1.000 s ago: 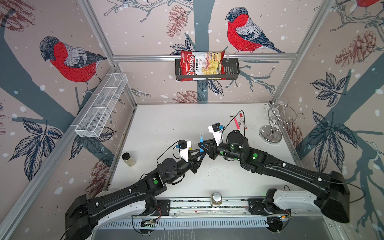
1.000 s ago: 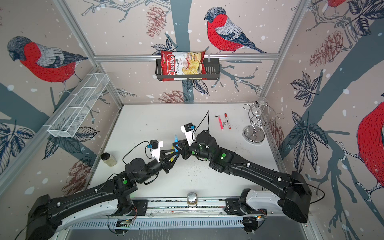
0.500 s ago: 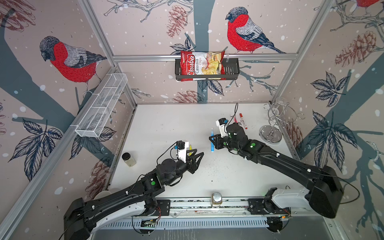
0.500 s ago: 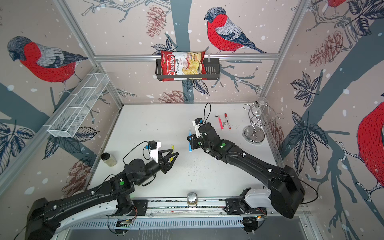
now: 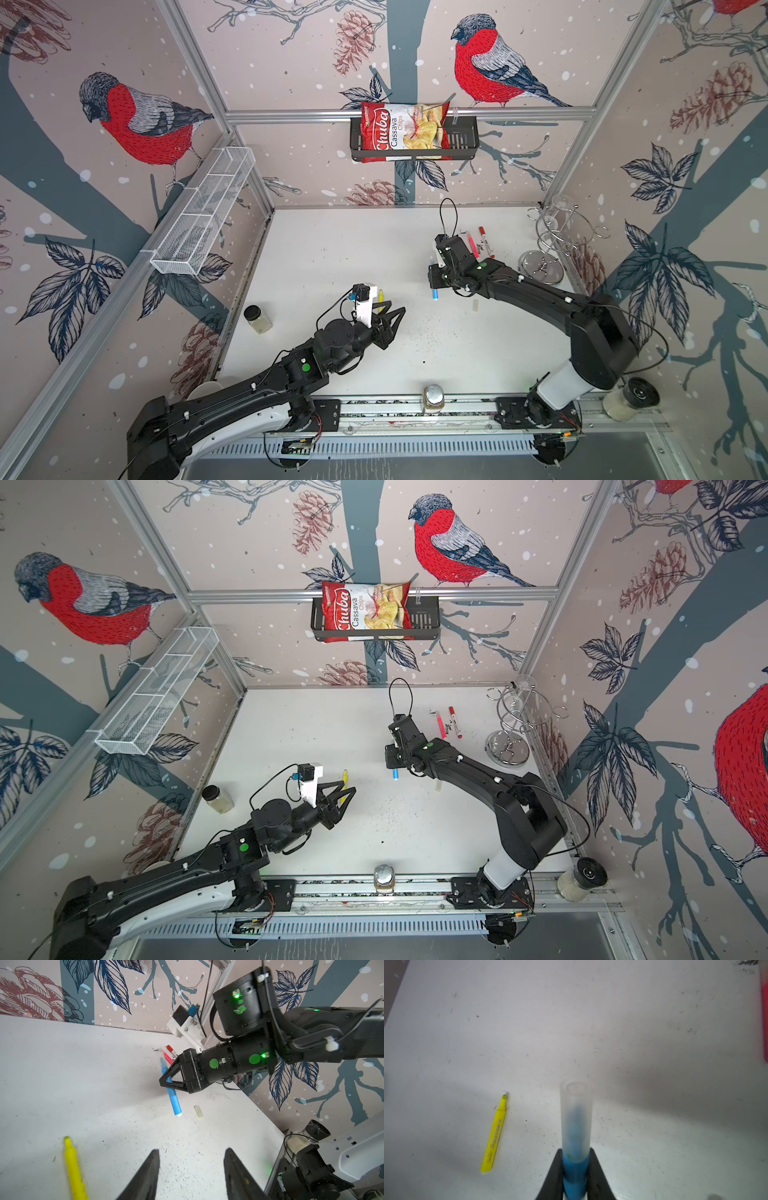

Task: Insert the pens into the pen caps
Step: 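Carry the capped blue highlighter to the pink highlighter and lower it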

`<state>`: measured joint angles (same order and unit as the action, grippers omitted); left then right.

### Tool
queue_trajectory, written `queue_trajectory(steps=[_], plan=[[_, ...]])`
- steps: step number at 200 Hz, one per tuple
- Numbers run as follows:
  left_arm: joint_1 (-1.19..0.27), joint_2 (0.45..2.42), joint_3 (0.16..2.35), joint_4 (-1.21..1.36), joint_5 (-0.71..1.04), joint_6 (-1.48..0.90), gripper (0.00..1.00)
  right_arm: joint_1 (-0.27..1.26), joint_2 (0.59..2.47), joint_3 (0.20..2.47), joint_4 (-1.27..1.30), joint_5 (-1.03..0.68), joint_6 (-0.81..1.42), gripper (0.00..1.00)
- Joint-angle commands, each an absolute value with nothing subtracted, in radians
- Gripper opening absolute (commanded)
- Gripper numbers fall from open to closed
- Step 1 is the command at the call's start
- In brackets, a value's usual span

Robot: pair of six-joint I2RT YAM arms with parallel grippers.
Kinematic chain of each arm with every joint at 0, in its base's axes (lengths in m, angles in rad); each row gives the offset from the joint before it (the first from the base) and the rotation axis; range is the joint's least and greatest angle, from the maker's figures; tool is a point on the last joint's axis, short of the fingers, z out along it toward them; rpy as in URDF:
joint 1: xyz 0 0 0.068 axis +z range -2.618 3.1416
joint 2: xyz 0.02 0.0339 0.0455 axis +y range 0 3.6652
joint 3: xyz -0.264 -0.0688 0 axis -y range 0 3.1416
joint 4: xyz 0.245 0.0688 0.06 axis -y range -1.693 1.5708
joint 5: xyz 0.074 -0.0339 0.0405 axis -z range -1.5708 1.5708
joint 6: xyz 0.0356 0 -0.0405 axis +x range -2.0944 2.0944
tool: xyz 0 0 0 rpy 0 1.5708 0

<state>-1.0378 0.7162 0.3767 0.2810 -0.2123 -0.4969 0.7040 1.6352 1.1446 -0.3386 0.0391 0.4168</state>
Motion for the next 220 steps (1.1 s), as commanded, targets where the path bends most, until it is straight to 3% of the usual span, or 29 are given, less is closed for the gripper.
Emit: queue_trajectory(steps=[1,220], plan=[[-1.04,0.707,0.357,0.293,-0.223,-0.497,0.51,0.7,1.693,1.199,-0.409,0.091,0.389,0.0],[-1.069,0.611,0.336,0.238,-0.24,-0.548,0.51,0.591,2.189,1.676,-0.625,0.211,0.265,0.0]])
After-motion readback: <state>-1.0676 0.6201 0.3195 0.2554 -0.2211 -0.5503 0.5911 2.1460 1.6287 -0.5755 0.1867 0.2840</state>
